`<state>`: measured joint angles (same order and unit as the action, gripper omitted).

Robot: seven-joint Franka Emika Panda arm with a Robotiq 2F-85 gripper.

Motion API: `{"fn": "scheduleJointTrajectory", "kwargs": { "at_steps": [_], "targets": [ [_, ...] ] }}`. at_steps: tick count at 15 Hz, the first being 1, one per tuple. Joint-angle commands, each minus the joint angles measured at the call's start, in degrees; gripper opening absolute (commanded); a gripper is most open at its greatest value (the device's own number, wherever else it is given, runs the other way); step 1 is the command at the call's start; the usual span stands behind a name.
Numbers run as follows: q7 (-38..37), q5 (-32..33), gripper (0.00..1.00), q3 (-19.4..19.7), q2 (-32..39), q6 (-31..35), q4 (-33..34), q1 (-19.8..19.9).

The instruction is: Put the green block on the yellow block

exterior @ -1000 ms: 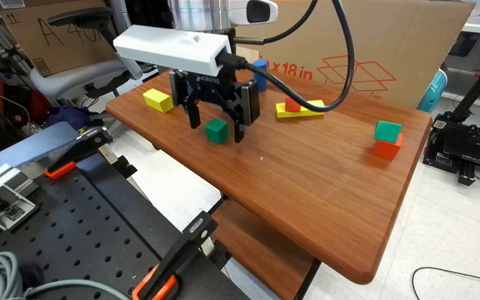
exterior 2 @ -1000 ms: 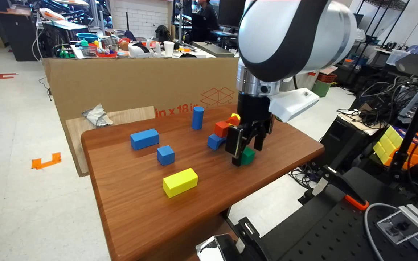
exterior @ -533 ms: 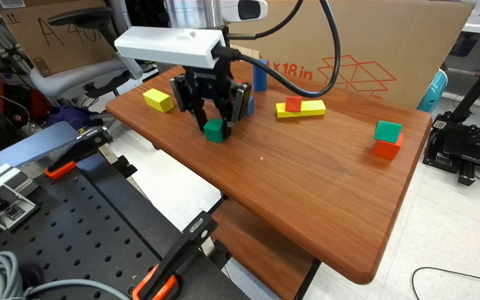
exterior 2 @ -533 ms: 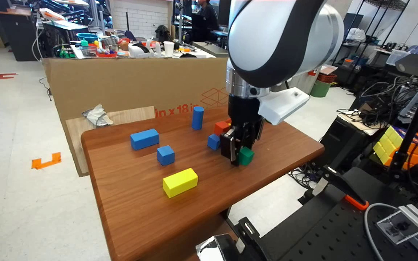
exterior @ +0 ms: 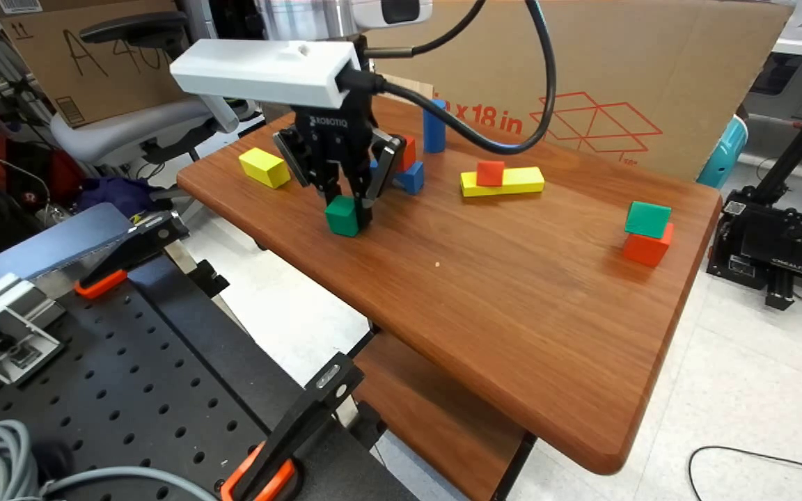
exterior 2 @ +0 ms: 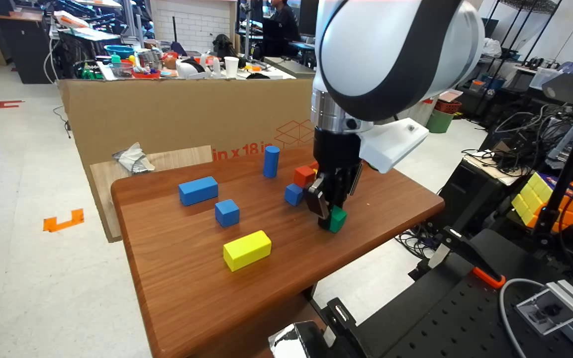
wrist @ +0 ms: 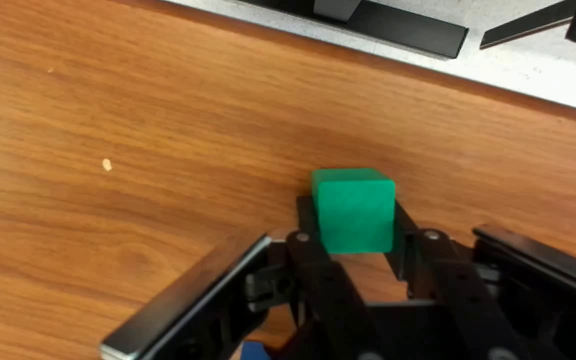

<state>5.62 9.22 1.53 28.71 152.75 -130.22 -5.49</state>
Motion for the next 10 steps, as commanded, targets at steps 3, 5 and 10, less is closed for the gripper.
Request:
{"fn": "scheduleJointTrajectory", "kwargs": {
  "at_steps": [3, 5, 10],
  "targets": [
    [-1.47, -0.55, 0.09, -4.26, -10.33, 0.6, -8.37, -1.79],
    [-2.29, -2.15, 0.09, -6.67, -12.96, -0.53, -8.71, -2.25],
    [-5.43, -4.49, 0.09, -9.43, -13.77, -0.88, -5.79, -3.54]
  ]
}}
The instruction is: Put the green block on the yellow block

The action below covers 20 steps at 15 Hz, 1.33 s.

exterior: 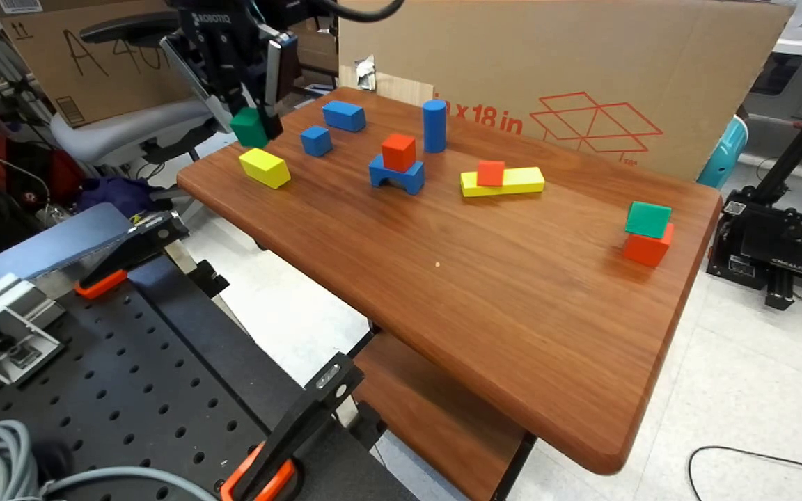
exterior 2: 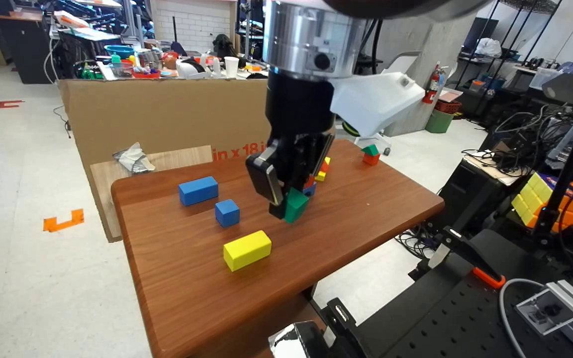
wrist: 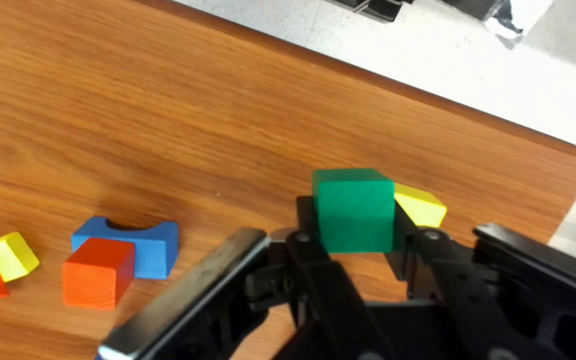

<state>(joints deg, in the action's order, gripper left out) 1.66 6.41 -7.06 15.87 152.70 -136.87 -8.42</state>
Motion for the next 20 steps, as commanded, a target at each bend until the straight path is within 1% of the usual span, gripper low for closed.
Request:
{"fn": "scheduleJointTrajectory", "kwargs": {
  "at_steps": [1, 7, 13, 16, 20],
  "targets": [
    [-1.74, -2.16, 0.09, -1.16, -0.54, -0.95, 1.5, -0.69],
    [-5.2, -4.88, 0.09, -1.14, 1.86, -0.89, 3.66, -1.24],
    [-8.57, -6.1, 0.09, -0.84, 5.15, -1.19, 5.59, -1.57],
    [-8.57, -7.48, 0.09, -1.41, 6.49, -1.27, 6.63, -1.18],
    [-9.32, -8.27, 0.09, -1.19, 8.71, -1.69, 8.42, -1.63]
  ]
}}
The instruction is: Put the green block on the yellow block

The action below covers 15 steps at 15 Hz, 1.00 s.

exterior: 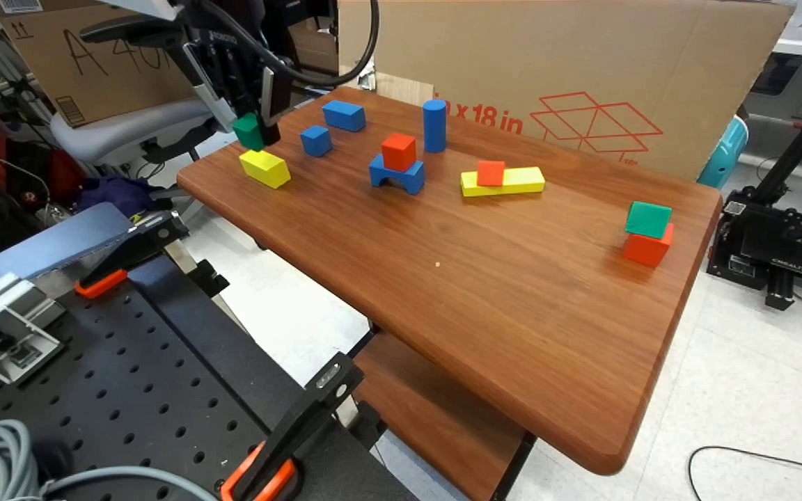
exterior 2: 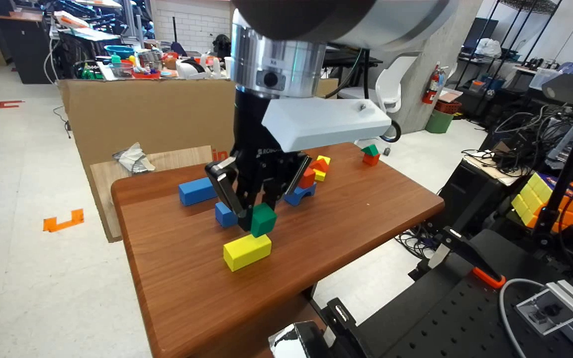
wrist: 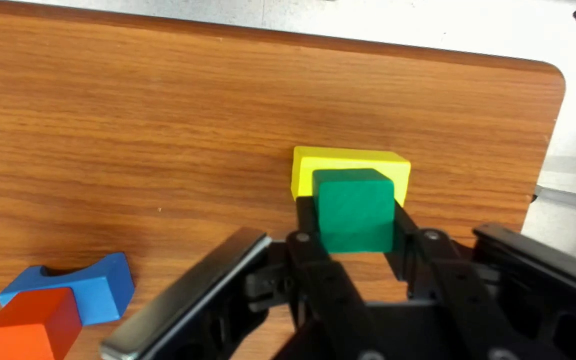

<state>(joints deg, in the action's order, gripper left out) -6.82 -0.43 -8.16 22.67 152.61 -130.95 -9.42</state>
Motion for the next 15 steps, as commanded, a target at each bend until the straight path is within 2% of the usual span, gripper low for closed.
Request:
{"fn": "scheduleJointTrajectory", "kwargs": {
  "at_steps": [1, 13, 14, 15],
  "targets": [
    [-1.36, -1.24, 0.09, 0.07, 2.5, -1.73, 2.99, -0.9],
    [-4.61, -0.71, 0.09, 0.83, 6.33, -4.39, 6.63, -2.53],
    [-4.59, -0.75, 0.59, 0.79, 6.35, -4.57, 6.65, -2.5],
    [-4.63, -0.71, 0.6, 0.8, 6.32, -4.74, 6.66, -2.53]
  ]
}}
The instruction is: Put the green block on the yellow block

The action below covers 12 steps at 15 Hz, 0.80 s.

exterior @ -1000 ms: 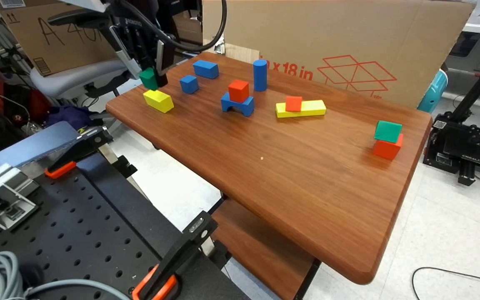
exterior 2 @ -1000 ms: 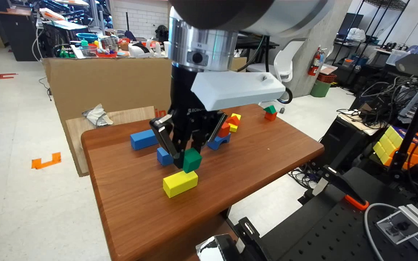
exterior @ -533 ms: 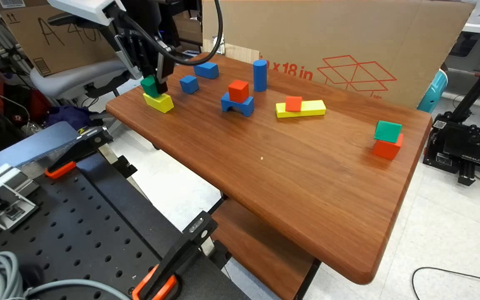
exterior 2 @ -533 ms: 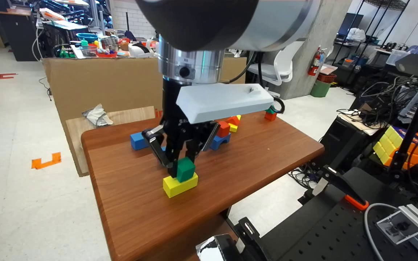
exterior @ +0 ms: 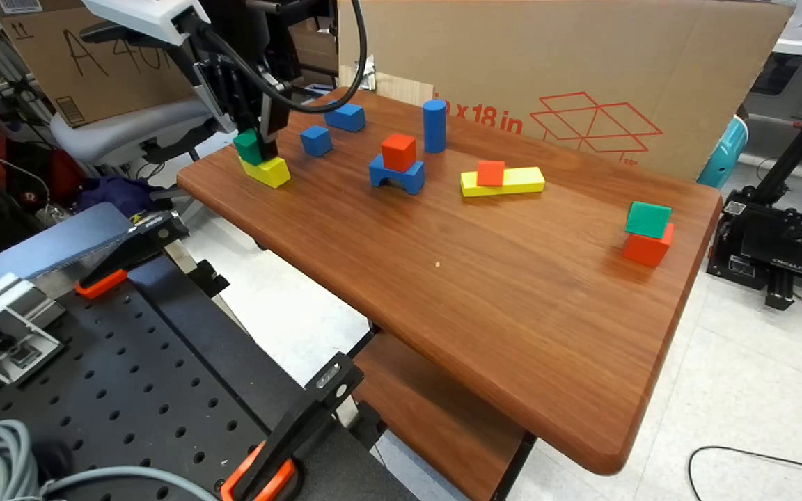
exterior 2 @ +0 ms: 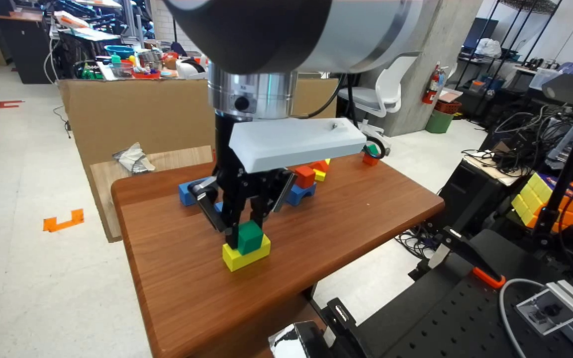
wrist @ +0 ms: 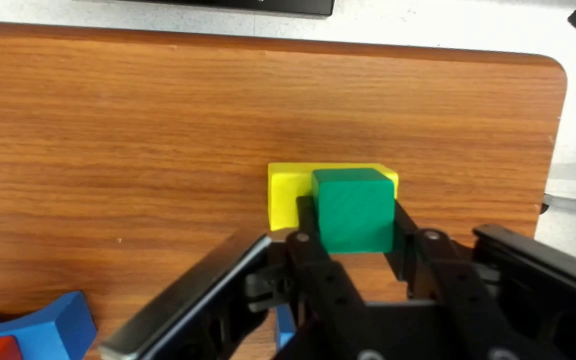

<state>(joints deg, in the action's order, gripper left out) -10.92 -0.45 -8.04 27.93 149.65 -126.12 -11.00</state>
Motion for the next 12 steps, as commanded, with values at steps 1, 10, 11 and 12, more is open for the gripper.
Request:
{"fn": "scheduleJointTrajectory", "kwargs": {
  "at_steps": [1, 10, 11, 12],
  "targets": [
    [-0.44, -0.61, 0.66, 0.64, 0.95, -1.9, 1.72, -0.98],
    [5.99, -1.36, 1.0, -1.8, -8.2, -5.5, -4.33, 0.78],
    [6.83, -1.54, 1.0, -1.99, -10.59, -6.02, -5.62, 0.99],
    [7.64, -1.8, 1.0, -2.19, -13.11, -6.73, -6.9, 1.29]
  ]
}}
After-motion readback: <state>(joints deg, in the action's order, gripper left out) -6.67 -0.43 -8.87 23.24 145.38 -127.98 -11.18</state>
